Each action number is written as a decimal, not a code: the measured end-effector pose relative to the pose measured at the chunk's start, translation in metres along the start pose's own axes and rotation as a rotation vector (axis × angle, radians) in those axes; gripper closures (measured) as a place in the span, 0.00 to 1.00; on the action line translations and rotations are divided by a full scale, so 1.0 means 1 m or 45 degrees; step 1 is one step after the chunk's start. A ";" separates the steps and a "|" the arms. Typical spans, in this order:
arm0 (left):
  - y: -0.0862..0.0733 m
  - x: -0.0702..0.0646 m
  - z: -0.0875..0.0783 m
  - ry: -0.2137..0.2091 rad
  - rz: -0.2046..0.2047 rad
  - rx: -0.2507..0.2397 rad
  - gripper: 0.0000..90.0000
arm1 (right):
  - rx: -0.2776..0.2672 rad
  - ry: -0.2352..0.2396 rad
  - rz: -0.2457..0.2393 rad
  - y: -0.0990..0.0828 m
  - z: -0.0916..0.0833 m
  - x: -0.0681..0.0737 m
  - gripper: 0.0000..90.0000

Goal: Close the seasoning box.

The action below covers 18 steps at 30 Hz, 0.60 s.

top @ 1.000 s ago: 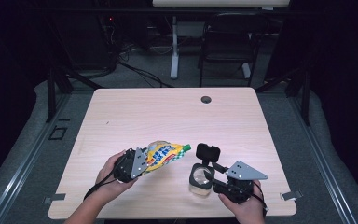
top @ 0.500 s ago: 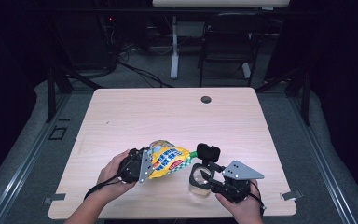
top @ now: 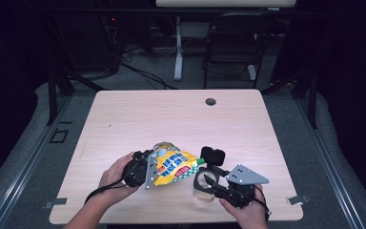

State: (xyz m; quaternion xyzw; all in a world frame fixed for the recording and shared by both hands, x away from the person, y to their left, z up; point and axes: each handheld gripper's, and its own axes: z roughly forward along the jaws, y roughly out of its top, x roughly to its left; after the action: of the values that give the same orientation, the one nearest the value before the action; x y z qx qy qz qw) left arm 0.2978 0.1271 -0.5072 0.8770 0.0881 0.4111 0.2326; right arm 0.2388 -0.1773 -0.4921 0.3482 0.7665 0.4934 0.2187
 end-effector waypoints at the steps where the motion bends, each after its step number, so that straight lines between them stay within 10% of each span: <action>1: 0.001 0.000 0.000 0.008 0.011 0.002 0.65 | -0.001 0.000 0.000 0.000 0.000 0.000 0.64; 18: 0.005 -0.001 -0.002 0.041 0.104 0.044 0.65 | 0.000 -0.003 -0.014 0.000 0.000 0.003 0.63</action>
State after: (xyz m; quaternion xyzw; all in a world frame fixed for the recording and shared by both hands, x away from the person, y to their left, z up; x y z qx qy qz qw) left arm 0.2957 0.1235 -0.5044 0.8770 0.0630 0.4329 0.1987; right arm 0.2369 -0.1749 -0.4925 0.3445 0.7683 0.4916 0.2223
